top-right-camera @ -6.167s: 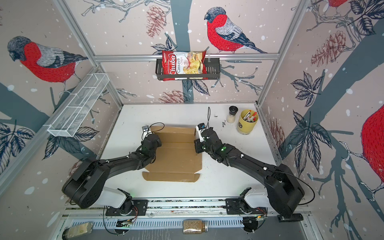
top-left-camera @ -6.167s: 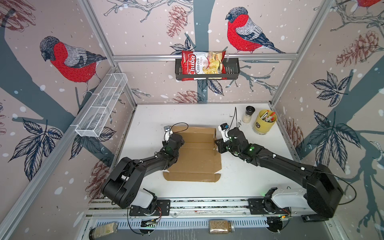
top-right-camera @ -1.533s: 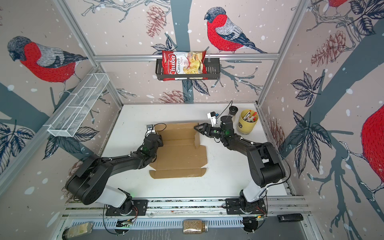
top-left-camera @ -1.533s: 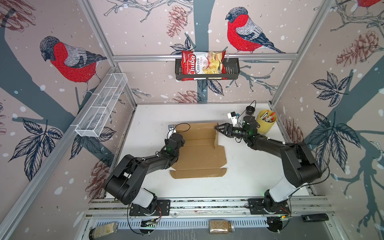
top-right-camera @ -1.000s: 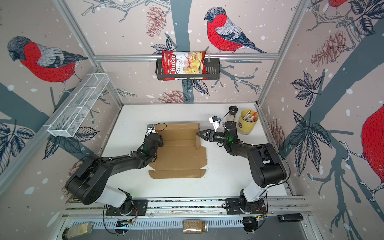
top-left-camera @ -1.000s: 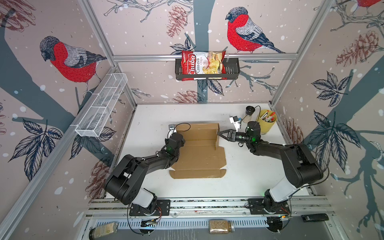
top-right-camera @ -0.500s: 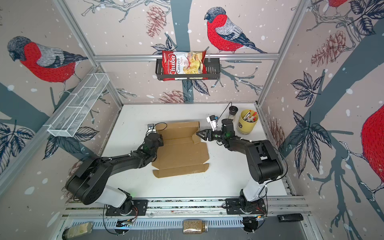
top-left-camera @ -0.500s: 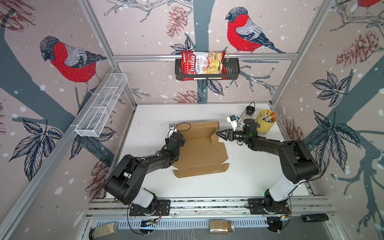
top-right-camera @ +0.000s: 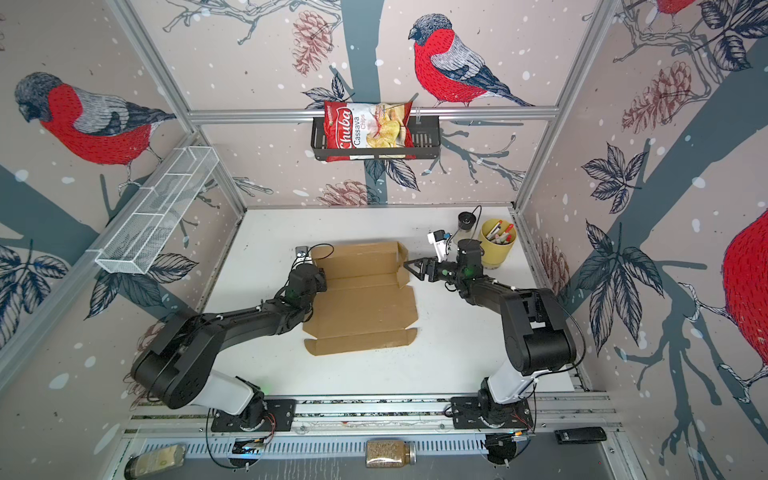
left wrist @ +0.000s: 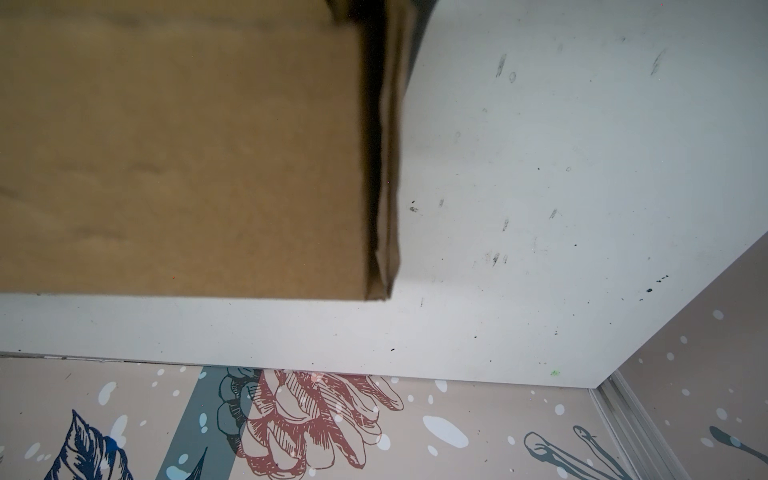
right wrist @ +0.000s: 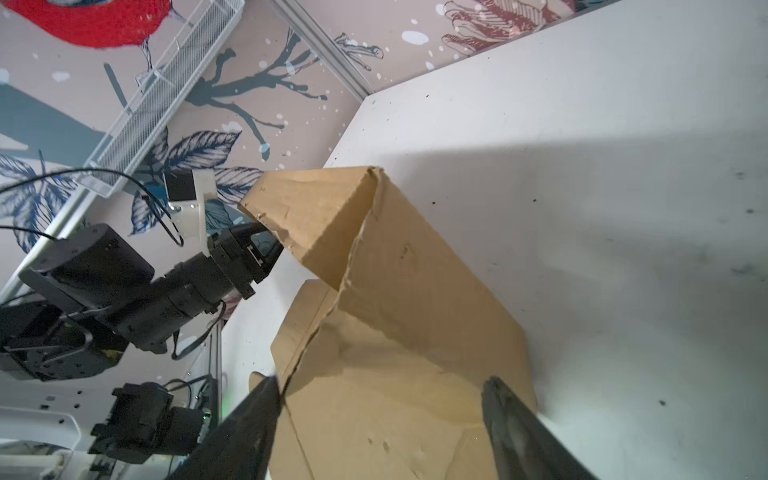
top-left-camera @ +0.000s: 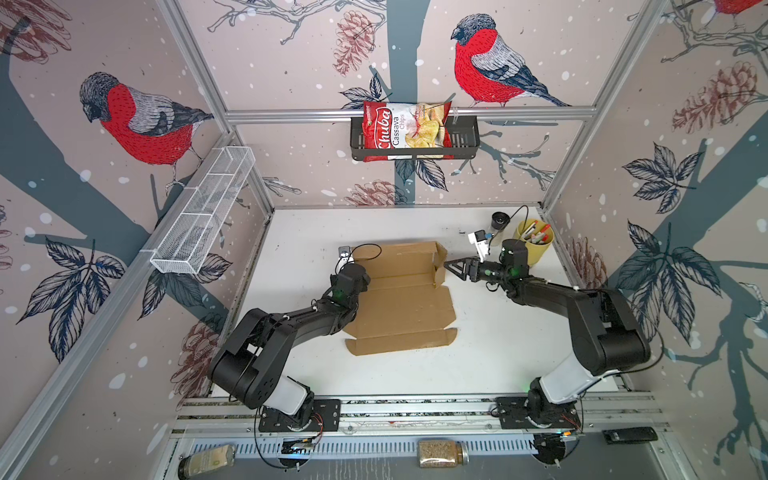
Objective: Fold the paper box
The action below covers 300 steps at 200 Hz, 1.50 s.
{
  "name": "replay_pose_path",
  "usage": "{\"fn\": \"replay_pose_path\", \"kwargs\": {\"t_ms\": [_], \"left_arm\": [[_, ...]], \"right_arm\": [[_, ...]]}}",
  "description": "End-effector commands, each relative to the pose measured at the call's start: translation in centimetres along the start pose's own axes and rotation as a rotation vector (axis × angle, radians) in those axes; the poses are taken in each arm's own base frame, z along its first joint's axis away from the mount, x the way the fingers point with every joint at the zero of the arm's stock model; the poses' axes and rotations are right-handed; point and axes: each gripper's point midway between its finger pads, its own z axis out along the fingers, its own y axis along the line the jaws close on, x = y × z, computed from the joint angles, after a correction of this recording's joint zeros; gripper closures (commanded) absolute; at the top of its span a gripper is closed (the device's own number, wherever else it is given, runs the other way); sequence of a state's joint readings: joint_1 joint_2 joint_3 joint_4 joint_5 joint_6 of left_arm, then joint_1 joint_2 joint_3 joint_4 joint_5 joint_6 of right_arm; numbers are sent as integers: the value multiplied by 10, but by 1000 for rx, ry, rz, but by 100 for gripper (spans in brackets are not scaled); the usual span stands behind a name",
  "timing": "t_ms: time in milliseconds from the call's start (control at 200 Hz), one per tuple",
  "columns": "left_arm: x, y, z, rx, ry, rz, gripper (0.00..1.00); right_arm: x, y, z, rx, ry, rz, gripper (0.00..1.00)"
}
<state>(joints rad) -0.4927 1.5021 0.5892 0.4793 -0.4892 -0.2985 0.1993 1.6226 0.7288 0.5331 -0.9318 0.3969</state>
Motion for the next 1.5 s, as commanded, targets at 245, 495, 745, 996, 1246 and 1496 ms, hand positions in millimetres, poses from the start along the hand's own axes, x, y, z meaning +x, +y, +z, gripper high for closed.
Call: {"fn": "replay_pose_path", "kwargs": {"t_ms": [245, 495, 745, 996, 1246, 1496], "left_arm": [[19, -5, 3, 34, 86, 49, 100], [18, -6, 4, 35, 93, 57, 100], [19, -6, 4, 36, 95, 60, 100], [19, -4, 5, 28, 107, 60, 100], [17, -7, 7, 36, 106, 62, 100], [18, -5, 6, 30, 110, 60, 100]], "right_arm": [[-57, 2, -40, 34, -183, -7, 22], [-56, -117, -72, 670, -119, 11, 27], [-42, -115, -19, 595, 42, -134, 28], [-3, -94, 6, 526, 217, -211, 30], [25, -51, 15, 487, 304, -299, 30], [37, -33, 28, 482, 378, -379, 28]]}}
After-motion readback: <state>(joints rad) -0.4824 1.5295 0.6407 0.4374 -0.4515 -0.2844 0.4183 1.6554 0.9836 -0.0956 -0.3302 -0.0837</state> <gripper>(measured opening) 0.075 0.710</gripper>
